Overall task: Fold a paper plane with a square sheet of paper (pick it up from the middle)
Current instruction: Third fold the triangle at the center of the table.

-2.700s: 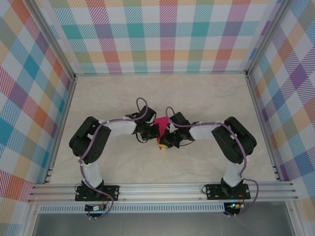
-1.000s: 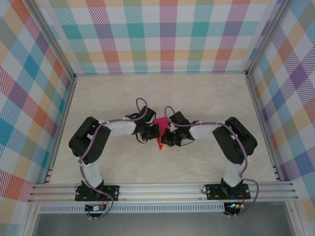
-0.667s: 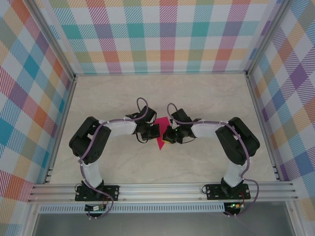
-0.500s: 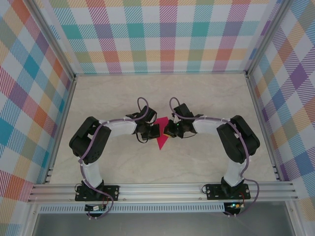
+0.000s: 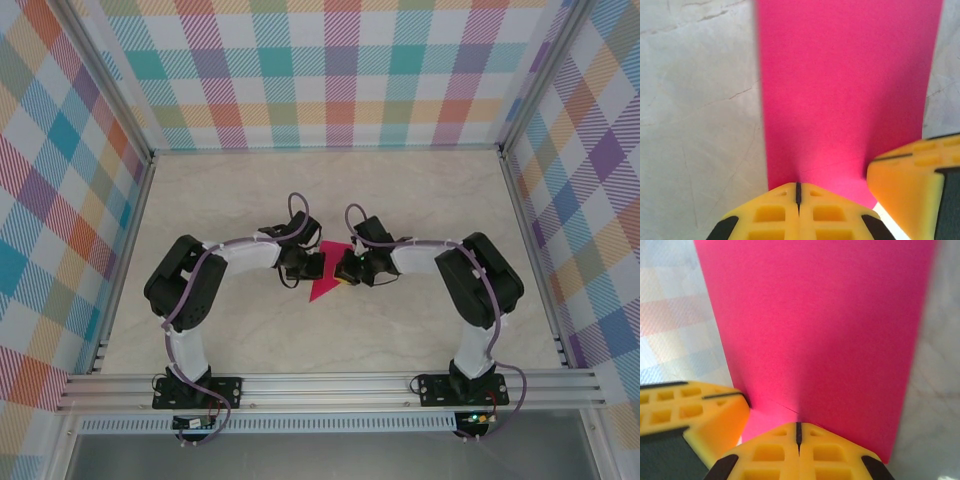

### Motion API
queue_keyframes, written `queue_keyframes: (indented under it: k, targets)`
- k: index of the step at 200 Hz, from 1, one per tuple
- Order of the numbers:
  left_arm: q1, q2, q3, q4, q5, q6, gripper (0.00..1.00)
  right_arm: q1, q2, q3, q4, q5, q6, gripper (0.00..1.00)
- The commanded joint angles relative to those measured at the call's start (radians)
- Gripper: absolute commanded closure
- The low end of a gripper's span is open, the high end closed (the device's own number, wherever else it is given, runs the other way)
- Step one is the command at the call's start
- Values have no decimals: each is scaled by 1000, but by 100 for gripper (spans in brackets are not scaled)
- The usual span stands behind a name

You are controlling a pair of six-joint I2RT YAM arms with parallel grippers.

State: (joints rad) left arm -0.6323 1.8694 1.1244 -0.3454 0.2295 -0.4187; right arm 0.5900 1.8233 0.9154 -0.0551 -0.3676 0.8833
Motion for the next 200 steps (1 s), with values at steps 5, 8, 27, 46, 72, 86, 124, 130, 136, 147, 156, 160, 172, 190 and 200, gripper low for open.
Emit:
queue_keyframes:
  k: [5, 8, 27, 46, 72, 86, 124, 130, 136, 147, 156, 160, 172, 190, 200]
  targets:
    - [11, -25, -4, -60, -20, 11, 100, 2, -42, -58, -53, 42, 92, 100]
    - [11, -38, -11, -51, -12, 1, 99, 1, -45, -59, -51, 43, 97, 100]
    - [11, -141, -59, -13, -24, -96, 94, 1, -55, -64, -47, 59, 116, 100]
    - [10, -235, -165, 125, 14, -242, 91, 2, -53, -63, -42, 58, 119, 100]
    - [-2, -282, -336, 369, 121, -431, 99, 2, -47, -58, -43, 54, 117, 100]
    - [-10, -299, -397, 436, 128, -471, 100, 2, -45, -58, -46, 54, 114, 100]
    - [-10, -261, -437, 459, 165, -471, 100, 1, -35, -55, -54, 58, 106, 100]
    - [-10, -254, -437, 451, 168, -468, 100, 0, -34, -54, -53, 60, 105, 100]
    - [-10, -249, -439, 443, 171, -463, 100, 0, -35, -53, -56, 59, 105, 100]
    - [-10, -242, -442, 441, 176, -459, 100, 1, -35, -52, -58, 61, 105, 100]
    - [-10, -240, -444, 434, 180, -455, 100, 1, -35, -52, -60, 62, 105, 100]
    - [-10, -240, -442, 427, 179, -453, 100, 1, -35, -50, -61, 63, 105, 100]
    - [-10, -239, -440, 401, 173, -448, 100, 1, -32, -47, -64, 63, 103, 100]
    - [-10, -229, -447, 380, 173, -440, 100, 1, -31, -42, -71, 59, 96, 100]
    - [-10, -225, -457, 372, 169, -435, 100, 0, -34, -34, -78, 59, 84, 100]
